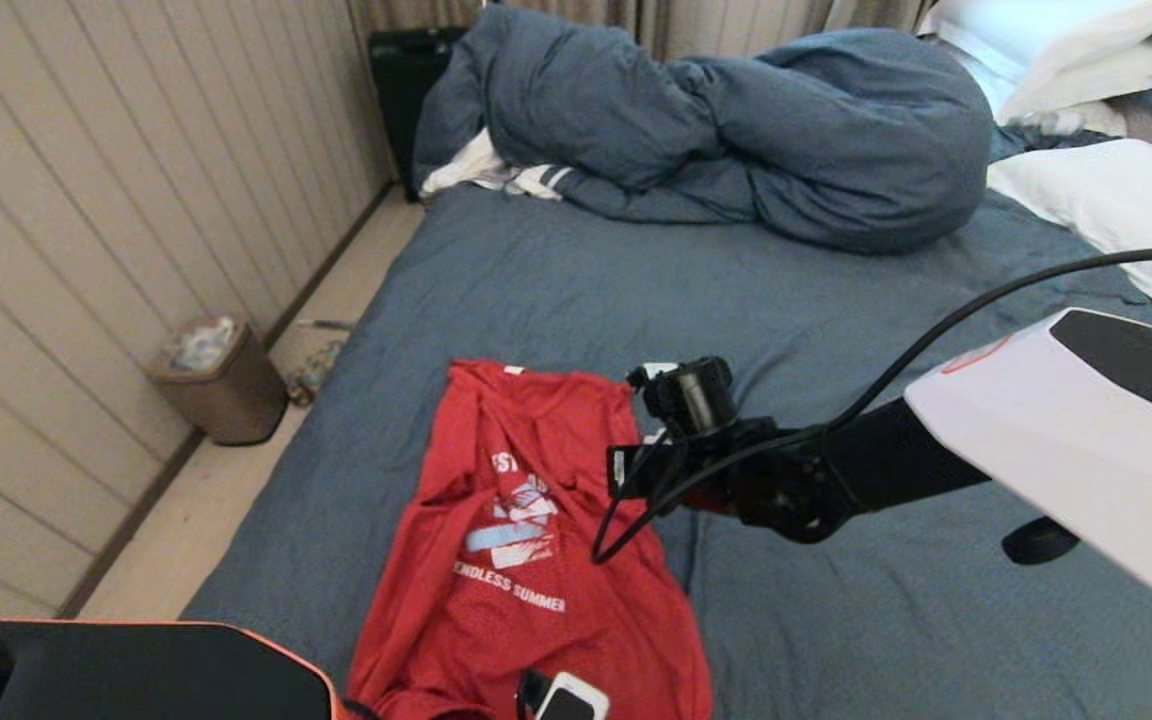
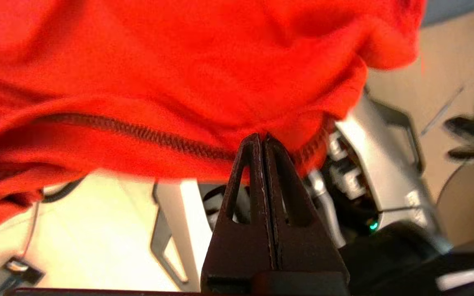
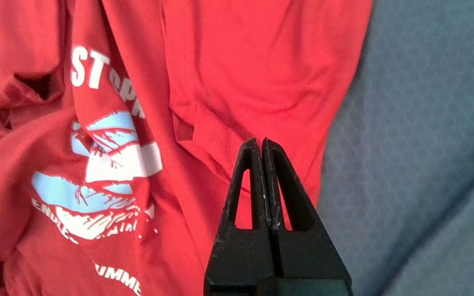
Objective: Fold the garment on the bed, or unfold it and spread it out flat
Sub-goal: Unford the red T-shirt
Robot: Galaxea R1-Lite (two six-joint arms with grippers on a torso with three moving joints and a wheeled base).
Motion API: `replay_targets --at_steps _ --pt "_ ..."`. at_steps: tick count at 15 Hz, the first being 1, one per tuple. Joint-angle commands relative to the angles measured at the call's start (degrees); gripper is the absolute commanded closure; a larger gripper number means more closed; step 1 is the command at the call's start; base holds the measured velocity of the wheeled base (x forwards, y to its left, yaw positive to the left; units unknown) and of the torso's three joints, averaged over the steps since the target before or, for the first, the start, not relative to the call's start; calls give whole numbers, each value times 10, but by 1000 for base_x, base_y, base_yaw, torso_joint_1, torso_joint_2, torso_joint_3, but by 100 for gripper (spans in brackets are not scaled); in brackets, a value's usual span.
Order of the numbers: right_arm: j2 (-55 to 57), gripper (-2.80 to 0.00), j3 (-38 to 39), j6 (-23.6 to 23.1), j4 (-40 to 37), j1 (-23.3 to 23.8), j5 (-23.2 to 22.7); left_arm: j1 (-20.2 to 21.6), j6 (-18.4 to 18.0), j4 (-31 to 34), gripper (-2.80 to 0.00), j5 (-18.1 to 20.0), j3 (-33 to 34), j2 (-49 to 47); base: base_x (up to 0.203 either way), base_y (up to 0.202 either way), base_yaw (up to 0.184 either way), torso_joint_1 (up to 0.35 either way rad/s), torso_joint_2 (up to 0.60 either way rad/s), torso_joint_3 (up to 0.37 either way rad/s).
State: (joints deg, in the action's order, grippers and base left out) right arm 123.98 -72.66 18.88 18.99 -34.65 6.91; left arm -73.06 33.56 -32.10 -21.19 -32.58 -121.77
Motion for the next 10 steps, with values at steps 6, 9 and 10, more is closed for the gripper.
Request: replay_targets --at_steps 6,9,10 --pt "1 0 -2 1 2 4 0 8 -3 4 0 -11 3 76 0 0 0 0 0 0" --pt "1 0 -2 1 3 3 0 100 -18 5 0 -18 -61 87 0 0 0 0 0 0" --pt "0 0 -2 1 3 3 0 137 -25 5 0 -18 -99 83 0 0 0 0 0 0"
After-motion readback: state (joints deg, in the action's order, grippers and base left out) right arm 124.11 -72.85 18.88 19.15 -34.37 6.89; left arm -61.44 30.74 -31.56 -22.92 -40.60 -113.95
